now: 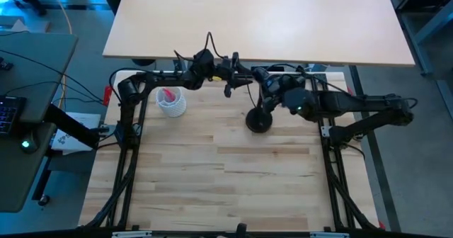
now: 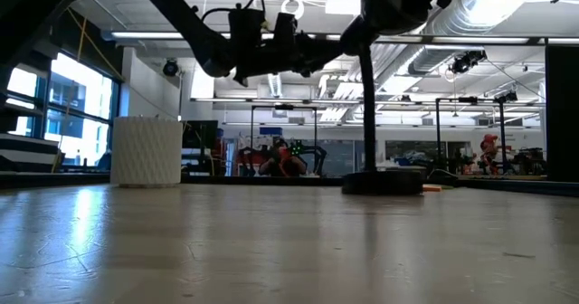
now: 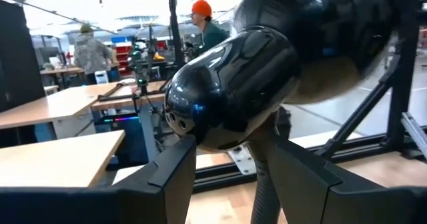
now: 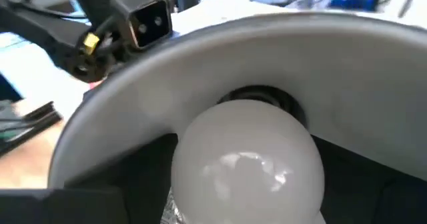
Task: Screw lightbulb
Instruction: Insert the light bulb into the desk lamp
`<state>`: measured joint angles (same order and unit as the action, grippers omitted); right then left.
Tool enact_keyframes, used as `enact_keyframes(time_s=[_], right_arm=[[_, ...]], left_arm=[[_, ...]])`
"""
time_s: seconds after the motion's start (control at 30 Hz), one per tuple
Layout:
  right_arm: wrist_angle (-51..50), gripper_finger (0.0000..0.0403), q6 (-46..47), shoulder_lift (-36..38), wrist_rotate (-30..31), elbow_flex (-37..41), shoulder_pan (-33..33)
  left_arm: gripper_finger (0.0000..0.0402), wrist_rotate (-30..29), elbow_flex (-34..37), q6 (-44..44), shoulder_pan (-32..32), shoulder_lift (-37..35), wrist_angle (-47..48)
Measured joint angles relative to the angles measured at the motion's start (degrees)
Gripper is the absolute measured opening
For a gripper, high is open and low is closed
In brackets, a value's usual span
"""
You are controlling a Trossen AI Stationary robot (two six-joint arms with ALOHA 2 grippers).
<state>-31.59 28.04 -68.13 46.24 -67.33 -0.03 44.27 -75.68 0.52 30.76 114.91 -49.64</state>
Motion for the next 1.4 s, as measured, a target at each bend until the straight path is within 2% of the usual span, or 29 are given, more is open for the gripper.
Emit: enact_keyframes(time_s=[0.33,0.53,0.73,1.0,1.17,1.3,1.4], right_arm=[[-2.6,0.0306,-8.8,1.4,1.1,-0.1,0.2],[-4.7,0.0306,-12.6,1.5,1.0,-0.1,2.2],[-6.7,0.0307,-18.2,1.5,3.2,-0.1,5.4],[-7.2,0.0307,-30.7,1.5,5.4,-0.1,9.3],[-7.4,0.0307,-36.9,1.5,6.1,-0.1,10.8],[-7.6,0.0307,-35.8,1.5,6.3,-0.1,10.8],[-7.6,0.0307,-35.5,1.6,6.3,-0.1,10.8]], left_arm=[[0.0174,-0.3,0.0,0.1,-0.6,0.0,0.4],[0.0174,4.6,0.0,-0.9,-0.5,0.0,-0.1],[0.0174,6.6,-0.1,-2.4,-0.5,0.0,-0.1],[0.0171,7.7,-0.1,-2.8,-0.9,-2.4,3.7],[0.0163,6.8,-0.1,5.1,-1.8,-4.4,10.2],[0.0163,1.7,-0.1,14.6,-3.2,-4.4,12.2],[0.0169,-0.3,-1.8,17.3,-3.6,-4.2,15.5]])
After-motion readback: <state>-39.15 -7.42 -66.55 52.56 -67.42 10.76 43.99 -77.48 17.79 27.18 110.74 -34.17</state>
